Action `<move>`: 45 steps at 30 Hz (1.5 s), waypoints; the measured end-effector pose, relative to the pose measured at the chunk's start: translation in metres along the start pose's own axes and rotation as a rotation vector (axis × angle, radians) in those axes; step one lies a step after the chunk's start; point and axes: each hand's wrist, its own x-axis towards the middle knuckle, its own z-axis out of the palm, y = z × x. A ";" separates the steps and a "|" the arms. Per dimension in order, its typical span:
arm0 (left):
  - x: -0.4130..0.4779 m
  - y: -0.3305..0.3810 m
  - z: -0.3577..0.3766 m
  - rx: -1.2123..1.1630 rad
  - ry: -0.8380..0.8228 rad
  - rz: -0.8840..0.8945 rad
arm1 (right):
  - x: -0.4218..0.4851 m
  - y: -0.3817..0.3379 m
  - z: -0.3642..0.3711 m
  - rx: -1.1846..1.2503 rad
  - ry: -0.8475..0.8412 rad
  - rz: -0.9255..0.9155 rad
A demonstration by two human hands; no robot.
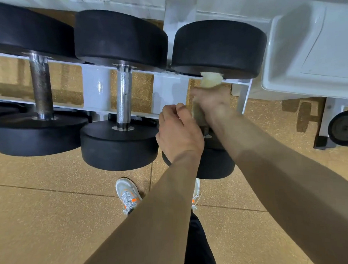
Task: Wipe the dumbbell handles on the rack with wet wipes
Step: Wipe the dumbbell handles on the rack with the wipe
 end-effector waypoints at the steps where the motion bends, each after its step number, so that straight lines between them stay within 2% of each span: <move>1: 0.000 0.000 -0.001 0.003 -0.002 0.002 | 0.004 -0.005 -0.001 0.086 -0.027 0.014; 3: -0.001 0.001 -0.001 0.010 -0.017 0.002 | 0.010 -0.004 -0.009 0.202 -0.152 0.025; 6: -0.001 0.001 -0.002 0.019 -0.023 0.008 | 0.017 0.011 -0.022 0.359 -0.491 0.084; 9: 0.001 -0.002 -0.001 0.033 -0.024 0.016 | 0.023 0.022 -0.027 0.529 -0.719 0.176; 12: 0.001 0.000 -0.002 0.039 -0.021 0.015 | 0.020 0.033 -0.034 0.397 -0.802 0.167; 15: 0.001 -0.001 -0.002 0.041 -0.035 0.017 | 0.009 0.041 -0.038 0.114 -0.659 0.099; 19: 0.000 0.000 -0.003 0.022 -0.041 -0.005 | -0.011 0.037 -0.029 -0.206 -0.274 -0.041; 22: -0.001 -0.001 -0.003 0.013 -0.023 0.013 | -0.016 0.036 -0.024 -0.230 -0.118 -0.070; 24: -0.001 -0.003 -0.002 0.009 -0.006 0.037 | -0.011 0.028 -0.019 -0.148 -0.056 -0.057; 26: -0.001 -0.004 -0.002 0.004 -0.005 0.044 | -0.003 0.011 -0.014 -0.002 -0.064 -0.049; 28: -0.001 -0.004 -0.003 0.003 -0.017 0.034 | 0.005 -0.003 -0.013 0.147 -0.155 -0.021; 33: 0.000 -0.003 -0.002 0.025 -0.028 0.045 | 0.015 0.015 -0.022 0.426 -0.519 0.041; 36: 0.000 -0.004 -0.001 0.012 -0.020 0.038 | 0.014 0.031 -0.030 0.330 -0.629 0.082; 38: 0.000 -0.003 -0.001 -0.002 -0.008 0.034 | 0.008 0.034 -0.037 0.149 -0.650 0.089; 41: -0.001 -0.003 -0.002 -0.006 -0.007 0.031 | -0.008 0.037 -0.038 -0.116 -0.499 0.029; 45: -0.001 -0.001 -0.007 0.055 -0.074 0.068 | -0.027 0.039 -0.039 -0.226 -0.250 -0.065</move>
